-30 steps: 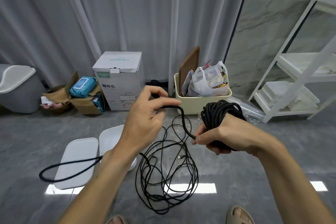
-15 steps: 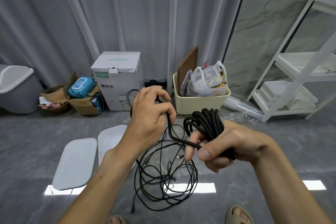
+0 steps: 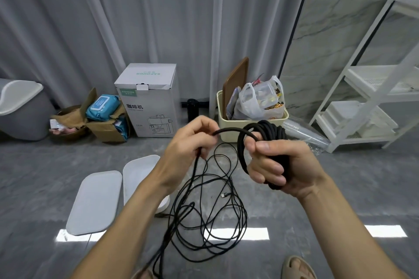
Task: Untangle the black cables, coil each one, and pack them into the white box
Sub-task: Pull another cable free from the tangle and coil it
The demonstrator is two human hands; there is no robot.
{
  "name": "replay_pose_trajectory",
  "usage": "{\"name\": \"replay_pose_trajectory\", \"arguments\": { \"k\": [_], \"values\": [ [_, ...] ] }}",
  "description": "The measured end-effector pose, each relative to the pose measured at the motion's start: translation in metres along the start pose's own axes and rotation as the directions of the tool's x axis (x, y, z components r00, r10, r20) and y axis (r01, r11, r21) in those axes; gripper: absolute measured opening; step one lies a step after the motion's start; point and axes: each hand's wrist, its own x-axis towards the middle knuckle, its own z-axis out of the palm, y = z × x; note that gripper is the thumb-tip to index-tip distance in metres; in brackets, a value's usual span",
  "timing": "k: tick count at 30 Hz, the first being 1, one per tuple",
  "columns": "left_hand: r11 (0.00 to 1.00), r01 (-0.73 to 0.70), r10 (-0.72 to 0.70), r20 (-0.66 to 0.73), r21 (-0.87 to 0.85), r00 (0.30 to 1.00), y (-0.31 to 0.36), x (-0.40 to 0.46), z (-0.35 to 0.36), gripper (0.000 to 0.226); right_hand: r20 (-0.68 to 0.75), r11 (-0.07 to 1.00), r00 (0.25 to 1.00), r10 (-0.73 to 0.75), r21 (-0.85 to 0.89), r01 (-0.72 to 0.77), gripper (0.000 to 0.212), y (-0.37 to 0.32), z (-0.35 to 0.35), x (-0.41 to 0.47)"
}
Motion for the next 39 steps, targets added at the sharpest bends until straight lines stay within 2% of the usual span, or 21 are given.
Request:
{"name": "replay_pose_trajectory", "arguments": {
  "k": [1, 4, 6, 8, 11, 14, 18, 19, 21, 23, 26, 28, 31, 35, 39],
  "values": [
    [0.999, -0.035, 0.035, -0.005, 0.012, 0.999, 0.004, -0.001, 0.0, 0.003, 0.002, 1.0, 1.0, 0.004, 0.007, -0.004, 0.017, 0.001, 0.0, 0.0],
    [0.989, -0.135, 0.137, -0.036, 0.057, 0.99, 0.012, -0.002, 0.001, 0.012, 0.032, 0.999, 0.999, 0.031, 0.018, -0.031, 0.017, 0.003, -0.001, 0.0],
    [0.988, -0.141, 0.144, -0.056, 0.055, 0.988, 0.016, -0.002, 0.004, 0.006, 0.104, 0.997, 0.992, 0.074, 0.019, -0.076, 0.019, 0.005, 0.0, 0.0],
    [0.985, -0.147, 0.15, -0.04, 0.086, 0.988, 0.018, -0.001, 0.007, 0.01, 0.208, 0.99, 0.968, 0.138, 0.011, -0.143, 0.025, 0.01, 0.004, 0.004],
    [0.986, -0.144, 0.143, 0.022, 0.085, 0.99, 0.019, 0.0, 0.013, 0.01, 0.343, 0.968, 0.907, 0.245, -0.034, -0.248, 0.036, 0.018, 0.014, 0.009],
    [0.989, -0.115, 0.111, 0.046, 0.09, 0.993, 0.018, -0.001, 0.015, 0.011, 0.42, 0.954, 0.86, 0.289, -0.057, -0.293, 0.046, 0.022, 0.021, 0.012],
    [0.999, -0.02, 0.019, 0.031, 0.029, 0.999, 0.012, 0.0, 0.012, 0.01, 0.426, 0.959, 0.862, 0.273, -0.056, -0.276, 0.047, 0.024, 0.026, 0.013],
    [1.0, 0.021, -0.021, 0.018, -0.003, 1.0, 0.01, 0.001, 0.012, 0.008, 0.417, 0.961, 0.869, 0.266, -0.044, -0.272, 0.046, 0.024, 0.028, 0.012],
    [0.99, 0.098, -0.1, -0.008, -0.104, 0.995, 0.008, 0.003, 0.013, 0.007, 0.392, 0.962, 0.885, 0.252, -0.007, -0.271, 0.058, 0.026, 0.032, 0.014],
    [0.976, 0.144, -0.149, -0.021, -0.164, 0.989, 0.003, 0.003, 0.014, 0.024, 0.359, 0.975, 0.915, 0.182, 0.053, -0.215, 0.07, 0.028, 0.036, 0.017],
    [0.965, 0.222, -0.224, 0.005, -0.137, 0.975, -0.002, -0.002, 0.016, 0.05, 0.305, 0.971, 0.952, -0.024, 0.235, -0.051, 0.06, 0.028, 0.038, 0.025],
    [0.947, 0.258, -0.262, 0.007, -0.189, 0.965, -0.006, -0.005, 0.017, 0.047, 0.292, 0.94, 0.953, -0.087, 0.341, -0.019, 0.061, 0.027, 0.037, 0.029],
    [0.948, 0.248, -0.245, 0.037, -0.201, 0.969, -0.014, -0.008, 0.019, 0.028, 0.255, 0.901, 0.954, -0.155, 0.432, 0.031, 0.058, 0.025, 0.038, 0.033],
    [0.899, 0.347, -0.365, -0.019, -0.267, 0.931, -0.025, -0.008, 0.026, 0.03, 0.001, 0.905, 0.975, -0.222, 0.372, 0.206, 0.064, 0.026, 0.039, 0.036],
    [0.83, 0.507, -0.517, 0.017, -0.234, 0.856, -0.028, -0.012, 0.034, 0.038, -0.278, 0.924, 0.923, -0.267, 0.2, 0.327, 0.065, 0.023, 0.036, 0.038]
  ]
}}
